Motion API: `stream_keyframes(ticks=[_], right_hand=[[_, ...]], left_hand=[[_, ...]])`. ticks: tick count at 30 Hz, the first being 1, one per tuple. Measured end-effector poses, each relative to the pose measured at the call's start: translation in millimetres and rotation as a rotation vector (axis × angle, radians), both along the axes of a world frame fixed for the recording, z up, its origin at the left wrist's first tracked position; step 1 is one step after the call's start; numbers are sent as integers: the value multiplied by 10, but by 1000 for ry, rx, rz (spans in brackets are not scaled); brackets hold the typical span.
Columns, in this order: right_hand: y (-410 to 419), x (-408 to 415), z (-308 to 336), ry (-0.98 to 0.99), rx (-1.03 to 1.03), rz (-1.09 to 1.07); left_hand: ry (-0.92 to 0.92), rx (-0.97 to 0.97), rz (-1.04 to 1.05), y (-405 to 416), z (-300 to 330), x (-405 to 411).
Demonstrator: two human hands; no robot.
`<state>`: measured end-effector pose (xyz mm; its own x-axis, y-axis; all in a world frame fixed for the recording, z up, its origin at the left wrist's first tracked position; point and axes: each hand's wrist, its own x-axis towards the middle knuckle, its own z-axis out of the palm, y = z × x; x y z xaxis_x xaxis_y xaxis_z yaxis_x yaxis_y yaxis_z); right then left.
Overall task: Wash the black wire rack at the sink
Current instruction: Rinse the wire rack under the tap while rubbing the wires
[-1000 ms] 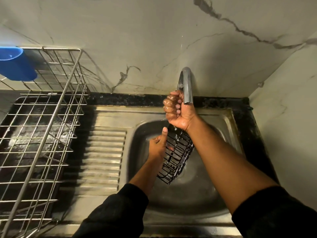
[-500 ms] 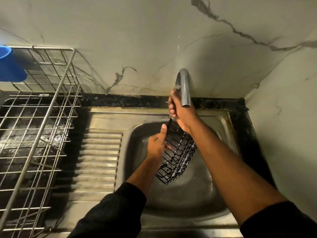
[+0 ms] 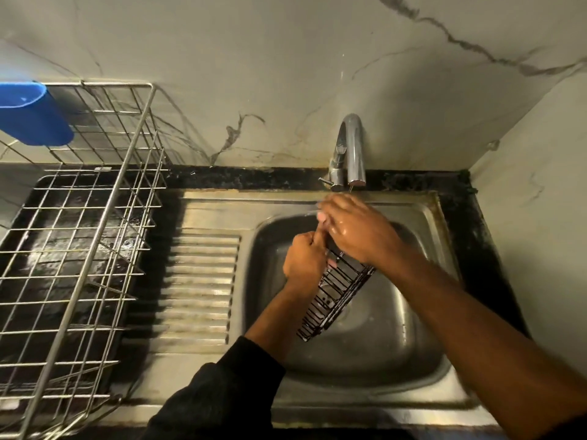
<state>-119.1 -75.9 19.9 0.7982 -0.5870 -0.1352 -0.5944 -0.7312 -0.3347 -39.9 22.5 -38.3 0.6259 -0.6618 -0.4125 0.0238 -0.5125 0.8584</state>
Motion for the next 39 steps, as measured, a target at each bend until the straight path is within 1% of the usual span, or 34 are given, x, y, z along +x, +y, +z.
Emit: stream_keyframes(ticks=[1,2,5,6,8,10,12,15,16,19,20,22,23,26,27,29,31,33,35,36,38,39], right_hand=[[-10,-1,-10,3,1,52],[-79,-3,-17,-11,66,32],[-295,-1,-70,-238,513,-266],[-310,16,-80,-269,612,-298],[-253,52,-45,-234,671,-176],[-187,62,5,-199,768,-82],[-264,49,-42,-137,764,-117],[-342,50,-117,-47,652,-235],[-327,71,-133,-38,618,-205],[-99,174,-75,-80,458,88],[-25,191,-55,-118,451,154],[-40,158,-93,-151,477,194],[-119,117,-121,-136,499,152],[-410,-16,-207,-57,518,-83],[-410,-10,-194,-38,485,-79],[-234,74,-114,-46,416,72],[9,149,5,-112,433,188],[70,153,13,-187,471,230],[-97,123,-84,-213,570,128],[-203,96,-135,-184,595,50],[-342,69,-193,-93,573,-36],[-332,92,-188,-60,551,-29]], left_hand=[[55,-32,24,12,20,-3],[79,-48,44,31,19,-4],[26,-15,83,132,33,14],[41,-43,101,172,39,30],[122,-112,150,250,51,80],[159,-121,226,328,46,113],[197,-124,311,391,47,119],[230,-133,373,457,50,143],[237,-116,382,466,35,157],[266,-116,409,430,3,175],[268,-116,421,414,2,178],[271,-120,432,408,24,171],[277,-132,435,414,35,159],[310,-168,460,415,52,122],[305,-167,465,400,67,121],[281,-145,463,359,69,135],[265,-125,449,338,39,145],[274,-137,446,349,27,142],[287,-152,465,373,20,131],[293,-154,475,387,14,123],[304,-164,484,405,7,101],[309,-168,491,408,6,92]])
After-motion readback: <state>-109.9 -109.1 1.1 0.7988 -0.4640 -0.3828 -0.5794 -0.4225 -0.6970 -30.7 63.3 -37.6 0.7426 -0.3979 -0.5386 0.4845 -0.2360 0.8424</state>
